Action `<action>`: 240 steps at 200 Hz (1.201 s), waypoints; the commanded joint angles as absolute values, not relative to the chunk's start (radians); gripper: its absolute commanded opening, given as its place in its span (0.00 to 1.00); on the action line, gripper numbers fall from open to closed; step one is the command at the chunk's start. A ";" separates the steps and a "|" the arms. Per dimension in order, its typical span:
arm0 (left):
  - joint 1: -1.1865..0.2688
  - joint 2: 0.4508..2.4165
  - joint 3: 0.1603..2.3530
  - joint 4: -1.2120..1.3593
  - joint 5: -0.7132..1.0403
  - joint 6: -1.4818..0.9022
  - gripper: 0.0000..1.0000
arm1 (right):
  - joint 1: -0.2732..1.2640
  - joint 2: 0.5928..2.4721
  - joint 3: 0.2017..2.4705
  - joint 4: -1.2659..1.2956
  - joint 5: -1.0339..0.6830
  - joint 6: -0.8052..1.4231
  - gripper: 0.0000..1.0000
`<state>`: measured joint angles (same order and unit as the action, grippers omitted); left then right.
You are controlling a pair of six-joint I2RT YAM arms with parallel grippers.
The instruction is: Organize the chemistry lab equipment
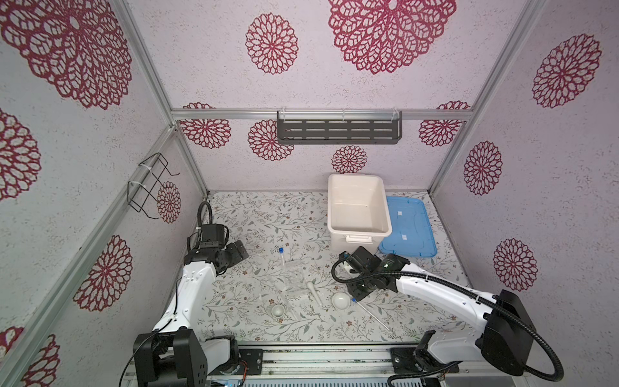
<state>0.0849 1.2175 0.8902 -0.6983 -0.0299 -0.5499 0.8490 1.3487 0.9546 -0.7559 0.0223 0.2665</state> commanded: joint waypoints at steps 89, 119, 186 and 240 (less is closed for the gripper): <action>0.082 1.195 0.894 -0.695 -0.038 -0.546 0.97 | 0.845 1.442 0.836 -0.650 0.012 0.388 0.43; 0.083 1.200 0.896 -0.694 -0.038 -0.545 0.97 | 0.845 1.483 0.847 -0.619 0.011 0.382 0.42; 0.083 1.207 0.897 -0.695 -0.035 -0.541 0.97 | 0.844 1.513 0.868 -0.633 0.087 0.397 0.33; 0.082 1.217 0.900 -0.692 -0.022 -0.540 0.97 | 0.817 1.494 0.841 -0.631 0.122 0.453 0.26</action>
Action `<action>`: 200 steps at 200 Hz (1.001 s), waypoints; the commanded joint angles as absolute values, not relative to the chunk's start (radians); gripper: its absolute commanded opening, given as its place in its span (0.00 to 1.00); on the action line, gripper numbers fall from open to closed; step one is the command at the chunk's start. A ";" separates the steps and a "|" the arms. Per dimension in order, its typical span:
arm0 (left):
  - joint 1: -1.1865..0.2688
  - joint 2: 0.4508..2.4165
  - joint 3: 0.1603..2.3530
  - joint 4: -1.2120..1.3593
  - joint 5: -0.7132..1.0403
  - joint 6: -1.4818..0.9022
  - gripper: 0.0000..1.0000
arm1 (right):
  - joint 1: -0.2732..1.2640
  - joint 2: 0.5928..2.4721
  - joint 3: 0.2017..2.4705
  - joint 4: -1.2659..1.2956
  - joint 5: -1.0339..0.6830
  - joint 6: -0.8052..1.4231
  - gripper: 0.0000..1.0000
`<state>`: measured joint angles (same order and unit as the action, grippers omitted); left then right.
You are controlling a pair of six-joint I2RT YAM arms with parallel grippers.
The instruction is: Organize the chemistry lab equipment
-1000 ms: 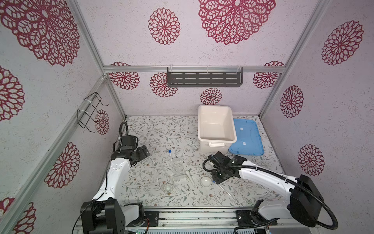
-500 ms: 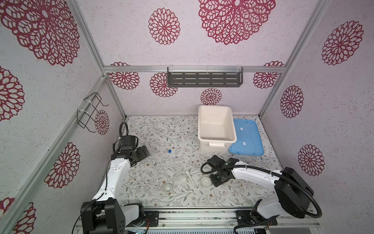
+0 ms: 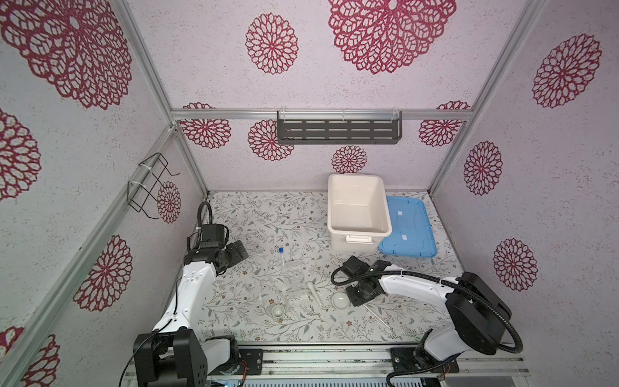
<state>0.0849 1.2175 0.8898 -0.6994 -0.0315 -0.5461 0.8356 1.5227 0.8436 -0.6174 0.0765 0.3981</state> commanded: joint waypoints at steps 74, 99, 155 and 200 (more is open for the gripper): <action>0.082 1.232 0.904 -0.691 0.000 -0.543 0.97 | 0.770 1.494 0.835 -0.615 0.091 0.465 0.25; 0.082 1.235 0.904 -0.691 0.005 -0.543 0.97 | 0.768 1.503 0.835 -0.614 0.081 0.469 0.25; 0.081 1.233 0.904 -0.692 0.014 -0.543 0.97 | 0.767 1.517 0.834 -0.611 0.080 0.465 0.25; 0.082 1.229 0.904 -0.692 0.014 -0.542 0.97 | 0.768 1.528 0.842 -0.602 0.063 0.448 0.27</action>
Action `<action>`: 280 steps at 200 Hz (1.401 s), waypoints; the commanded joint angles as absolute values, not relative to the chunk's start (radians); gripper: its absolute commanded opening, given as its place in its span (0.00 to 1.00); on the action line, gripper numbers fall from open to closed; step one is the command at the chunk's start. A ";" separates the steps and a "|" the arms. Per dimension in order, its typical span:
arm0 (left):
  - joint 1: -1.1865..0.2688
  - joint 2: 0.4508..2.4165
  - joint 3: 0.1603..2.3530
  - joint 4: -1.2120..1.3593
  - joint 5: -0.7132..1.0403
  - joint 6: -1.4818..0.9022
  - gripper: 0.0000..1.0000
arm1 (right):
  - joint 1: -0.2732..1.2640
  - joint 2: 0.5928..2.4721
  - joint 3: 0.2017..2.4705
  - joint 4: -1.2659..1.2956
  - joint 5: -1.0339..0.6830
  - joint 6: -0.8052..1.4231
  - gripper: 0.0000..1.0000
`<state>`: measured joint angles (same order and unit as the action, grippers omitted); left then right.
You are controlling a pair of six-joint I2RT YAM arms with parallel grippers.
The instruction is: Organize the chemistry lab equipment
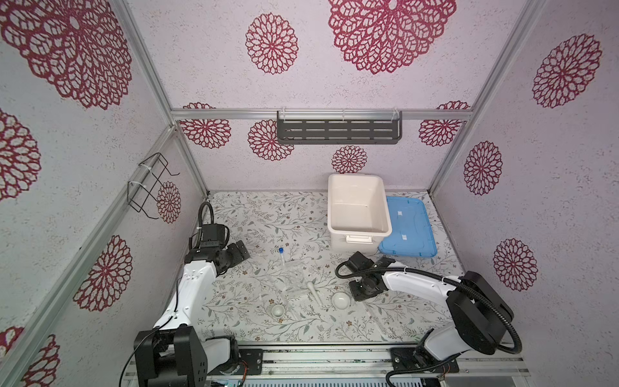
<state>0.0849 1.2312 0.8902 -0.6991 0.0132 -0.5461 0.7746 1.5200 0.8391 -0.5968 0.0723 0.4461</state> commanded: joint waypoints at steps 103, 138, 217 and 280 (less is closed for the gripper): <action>0.083 1.213 0.902 -0.690 0.006 -0.539 0.97 | 0.786 1.566 0.870 -0.622 0.083 0.419 0.27; 0.082 1.210 0.904 -0.692 0.009 -0.541 0.97 | 0.795 1.578 0.888 -0.623 0.114 0.405 0.24; 0.083 1.183 0.893 -0.694 -0.002 -0.537 0.97 | 0.806 1.548 0.892 -0.603 0.151 0.408 0.19; 0.081 1.175 0.889 -0.696 -0.010 -0.537 0.97 | 0.843 1.390 0.847 -0.458 0.242 0.379 0.15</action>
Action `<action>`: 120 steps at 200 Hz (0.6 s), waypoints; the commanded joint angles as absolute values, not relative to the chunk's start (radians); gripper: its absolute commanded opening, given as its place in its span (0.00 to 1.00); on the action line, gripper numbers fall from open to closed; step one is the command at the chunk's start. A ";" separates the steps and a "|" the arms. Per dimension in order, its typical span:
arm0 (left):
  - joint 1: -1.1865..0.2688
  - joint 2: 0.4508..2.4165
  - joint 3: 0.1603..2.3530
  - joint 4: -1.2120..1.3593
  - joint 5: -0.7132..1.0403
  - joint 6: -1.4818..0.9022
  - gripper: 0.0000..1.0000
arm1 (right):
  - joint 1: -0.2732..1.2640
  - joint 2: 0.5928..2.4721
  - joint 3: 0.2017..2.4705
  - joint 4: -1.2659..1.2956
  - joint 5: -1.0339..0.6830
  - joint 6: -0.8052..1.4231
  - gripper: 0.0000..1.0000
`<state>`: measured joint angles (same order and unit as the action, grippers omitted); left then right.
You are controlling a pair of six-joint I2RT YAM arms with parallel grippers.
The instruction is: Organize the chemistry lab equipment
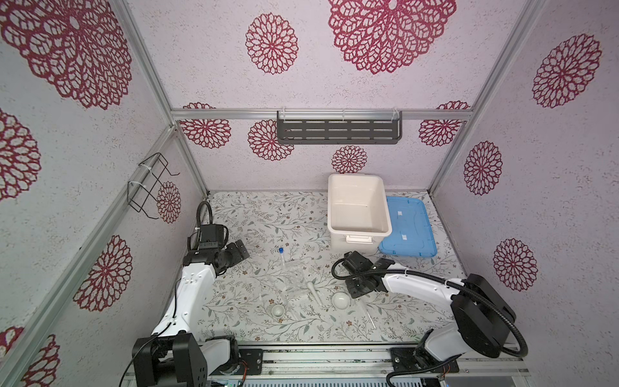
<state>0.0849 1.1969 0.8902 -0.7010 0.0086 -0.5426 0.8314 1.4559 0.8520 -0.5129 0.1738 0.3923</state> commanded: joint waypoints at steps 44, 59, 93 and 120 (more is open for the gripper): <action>0.081 1.177 0.893 -0.695 -0.019 -0.545 0.97 | 0.902 1.274 0.861 -0.353 0.321 0.331 0.14; 0.081 1.177 0.890 -0.692 -0.021 -0.545 0.97 | 0.929 1.245 0.855 -0.308 0.354 0.311 0.14; 0.081 1.175 0.890 -0.700 -0.029 -0.546 0.97 | 1.010 1.148 0.812 -0.096 0.420 0.231 0.18; 0.081 1.163 0.882 -0.689 -0.039 -0.545 0.97 | 1.039 1.115 0.800 0.121 0.440 0.174 0.18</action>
<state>0.0849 1.1885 0.8898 -0.7010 -0.0170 -0.5430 1.0210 1.1534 0.8032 -0.1390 0.3721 0.2531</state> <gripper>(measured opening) 0.974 0.182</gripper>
